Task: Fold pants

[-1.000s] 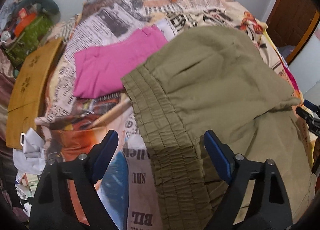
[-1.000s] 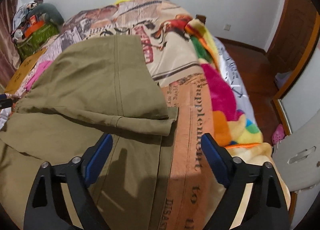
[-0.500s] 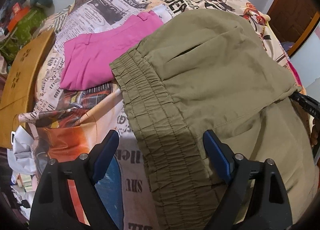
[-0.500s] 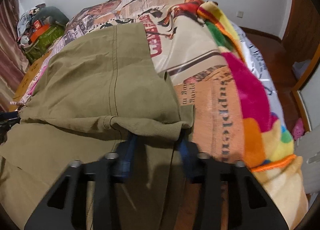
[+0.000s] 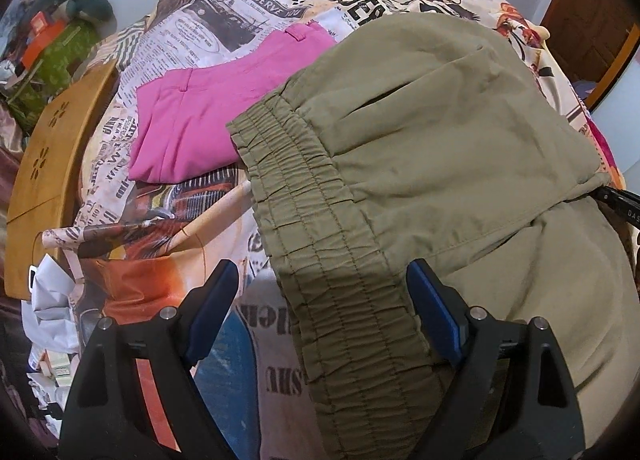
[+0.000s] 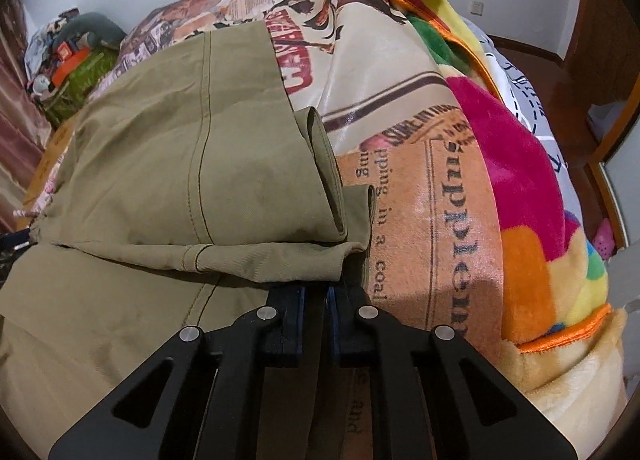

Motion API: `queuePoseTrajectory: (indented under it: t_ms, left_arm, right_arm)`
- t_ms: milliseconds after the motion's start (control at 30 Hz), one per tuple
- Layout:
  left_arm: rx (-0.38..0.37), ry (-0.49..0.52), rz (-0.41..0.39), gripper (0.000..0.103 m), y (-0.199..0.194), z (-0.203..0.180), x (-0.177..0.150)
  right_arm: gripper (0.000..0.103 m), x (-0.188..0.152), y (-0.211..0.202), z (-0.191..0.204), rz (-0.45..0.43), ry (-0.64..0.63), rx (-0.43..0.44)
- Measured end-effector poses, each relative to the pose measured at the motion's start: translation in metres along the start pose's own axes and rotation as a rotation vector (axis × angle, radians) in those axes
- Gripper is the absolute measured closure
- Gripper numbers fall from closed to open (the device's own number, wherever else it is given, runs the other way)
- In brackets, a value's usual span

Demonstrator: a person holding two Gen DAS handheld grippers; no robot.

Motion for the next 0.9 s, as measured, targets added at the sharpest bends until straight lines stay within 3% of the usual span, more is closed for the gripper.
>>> queuePoseTrajectory:
  t_ms: [133,400,633,900]
  left_arm:
    - [-0.001,0.0,-0.005,0.016,-0.011,0.002,0.002]
    - [-0.01,-0.041,-0.058,0.016,-0.031,0.01,0.024]
    - [-0.007,-0.07,-0.034,0.016,-0.016,0.011,0.044]
    - [-0.015,-0.091,0.065,0.016,0.021,0.007,0.043]
  right_arm:
    - [0.091,-0.001,-0.017,-0.001,-0.011,-0.019,0.007]
    - [0.058,0.016,-0.068,0.003,-0.159,-0.06,0.011]
    - [0.056,0.042,-0.041,0.002,-0.143,-0.06,-0.003]
    - [0.056,0.031,0.001,-0.004,-0.045,-0.013,0.04]
Point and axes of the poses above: each gripper's, at about its wrist camera, not at the fingertips, and y roughly the way its jaws point, z to its left, x to its top, the point moved 2 cm from there along y, roughly the way its jaws point, and after that the axes turned 11 degrees about -y, right-handed, at the moved point
